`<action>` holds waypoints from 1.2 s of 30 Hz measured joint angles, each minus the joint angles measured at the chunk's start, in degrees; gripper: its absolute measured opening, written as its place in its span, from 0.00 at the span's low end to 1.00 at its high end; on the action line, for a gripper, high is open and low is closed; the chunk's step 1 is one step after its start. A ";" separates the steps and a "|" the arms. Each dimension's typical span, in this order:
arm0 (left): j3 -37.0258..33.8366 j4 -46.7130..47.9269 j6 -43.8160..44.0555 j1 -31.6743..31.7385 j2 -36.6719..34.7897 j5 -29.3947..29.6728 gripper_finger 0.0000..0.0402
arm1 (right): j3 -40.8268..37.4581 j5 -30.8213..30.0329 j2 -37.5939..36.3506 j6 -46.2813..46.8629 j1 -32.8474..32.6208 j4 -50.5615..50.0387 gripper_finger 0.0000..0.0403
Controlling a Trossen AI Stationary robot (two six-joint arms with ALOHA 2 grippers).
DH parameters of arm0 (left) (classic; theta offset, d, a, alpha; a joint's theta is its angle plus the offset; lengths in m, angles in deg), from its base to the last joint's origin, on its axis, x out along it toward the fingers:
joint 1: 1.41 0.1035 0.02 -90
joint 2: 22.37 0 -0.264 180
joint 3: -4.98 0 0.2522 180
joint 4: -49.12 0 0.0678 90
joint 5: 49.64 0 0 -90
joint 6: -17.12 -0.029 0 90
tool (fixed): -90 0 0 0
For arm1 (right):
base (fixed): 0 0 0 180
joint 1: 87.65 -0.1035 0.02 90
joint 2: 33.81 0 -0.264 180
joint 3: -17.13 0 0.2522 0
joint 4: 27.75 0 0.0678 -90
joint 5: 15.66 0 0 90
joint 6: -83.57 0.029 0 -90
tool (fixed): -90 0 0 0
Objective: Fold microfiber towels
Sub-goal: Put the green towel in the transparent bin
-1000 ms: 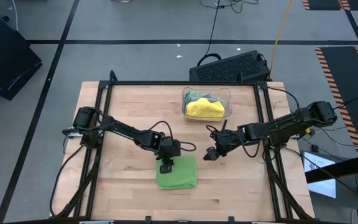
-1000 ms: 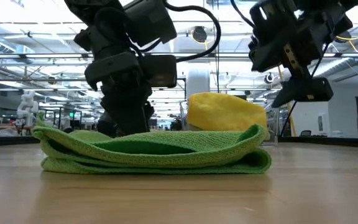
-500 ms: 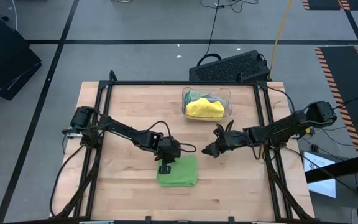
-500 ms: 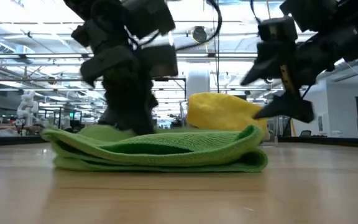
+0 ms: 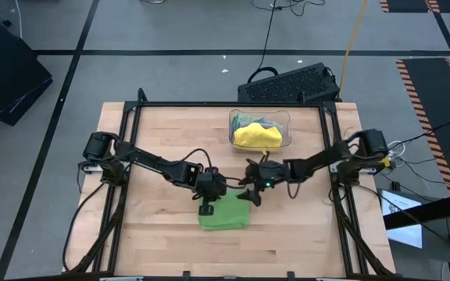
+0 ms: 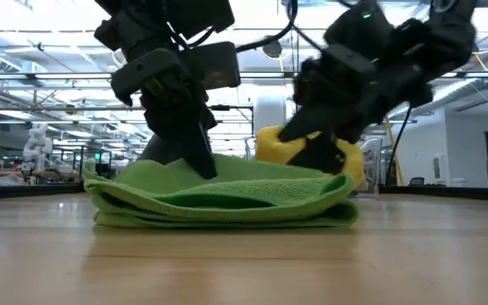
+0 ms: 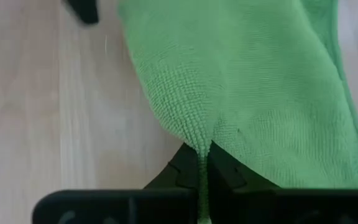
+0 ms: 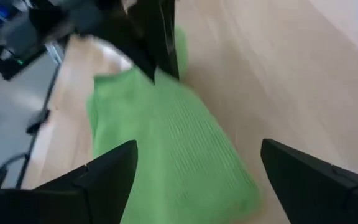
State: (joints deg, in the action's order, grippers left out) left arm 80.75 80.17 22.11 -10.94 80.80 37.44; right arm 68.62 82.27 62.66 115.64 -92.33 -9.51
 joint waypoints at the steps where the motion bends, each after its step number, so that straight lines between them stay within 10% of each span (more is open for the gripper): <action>1: -0.02 0.38 -0.02 -0.06 -0.08 0.00 0.03 | 0.74 0.92 0.77 -0.49 0.63 0.85 0.83; 15: 0.33 -0.50 -1.88 -0.10 -0.88 0.79 0.02 | 3.91 16.29 10.79 -3.80 4.65 5.10 0.70; 25: 0.33 -0.97 4.24 0.09 -0.88 1.54 0.08 | 3.94 14.29 11.61 -4.69 2.09 7.61 0.15; 36: 0.34 -0.42 5.65 0.61 0.43 0.56 0.57 | 3.94 13.13 11.61 -1.57 -0.02 7.24 0.01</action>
State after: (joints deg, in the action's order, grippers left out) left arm 81.09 79.75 27.76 -10.33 81.23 38.00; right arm 72.56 95.40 74.27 114.07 -92.35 -2.26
